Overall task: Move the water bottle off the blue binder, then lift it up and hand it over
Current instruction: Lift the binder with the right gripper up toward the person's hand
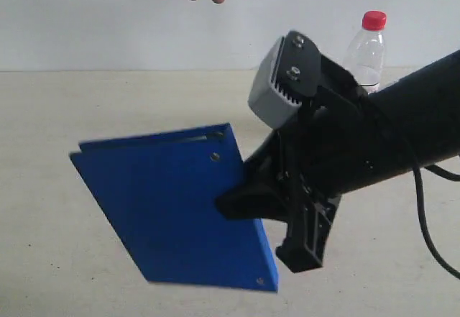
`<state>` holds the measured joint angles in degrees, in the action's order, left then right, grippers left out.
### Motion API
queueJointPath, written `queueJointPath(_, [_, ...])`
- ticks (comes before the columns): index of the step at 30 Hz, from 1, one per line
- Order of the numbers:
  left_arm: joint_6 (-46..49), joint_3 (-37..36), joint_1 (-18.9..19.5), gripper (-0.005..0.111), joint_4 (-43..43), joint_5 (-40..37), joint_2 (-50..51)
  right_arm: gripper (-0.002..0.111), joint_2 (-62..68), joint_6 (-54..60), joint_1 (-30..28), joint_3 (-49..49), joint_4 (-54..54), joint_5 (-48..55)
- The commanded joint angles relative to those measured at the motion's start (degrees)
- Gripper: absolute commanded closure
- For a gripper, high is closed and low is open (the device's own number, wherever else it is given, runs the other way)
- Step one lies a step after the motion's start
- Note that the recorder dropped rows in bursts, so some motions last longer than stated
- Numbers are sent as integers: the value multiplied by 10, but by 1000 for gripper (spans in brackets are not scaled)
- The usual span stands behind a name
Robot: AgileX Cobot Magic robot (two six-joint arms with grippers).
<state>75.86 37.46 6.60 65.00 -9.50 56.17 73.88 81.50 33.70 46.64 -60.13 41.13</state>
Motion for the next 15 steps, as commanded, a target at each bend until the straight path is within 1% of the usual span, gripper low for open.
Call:
queueJointPath(1, [-66, -100, 0, 102, 55, 22, -66, 109, -62, -20, 61, 18, -25, -244])
queueJointPath(4, [-71, -165, 0, 102, 90, 48, -84, 109, -67, -30, 62, 43, -25, -255])
queueJointPath(8, [-80, -237, 0, 102, 98, 82, -88, 109, -67, -24, 62, 73, -25, -262])
queueJointPath(12, [-119, -276, 1, 102, 98, 95, -88, 109, -67, -15, 62, 98, -25, -297])
queueJointPath(15, [-120, -293, 1, 102, 98, 99, -88, 109, -67, -14, 62, 107, -25, -309])
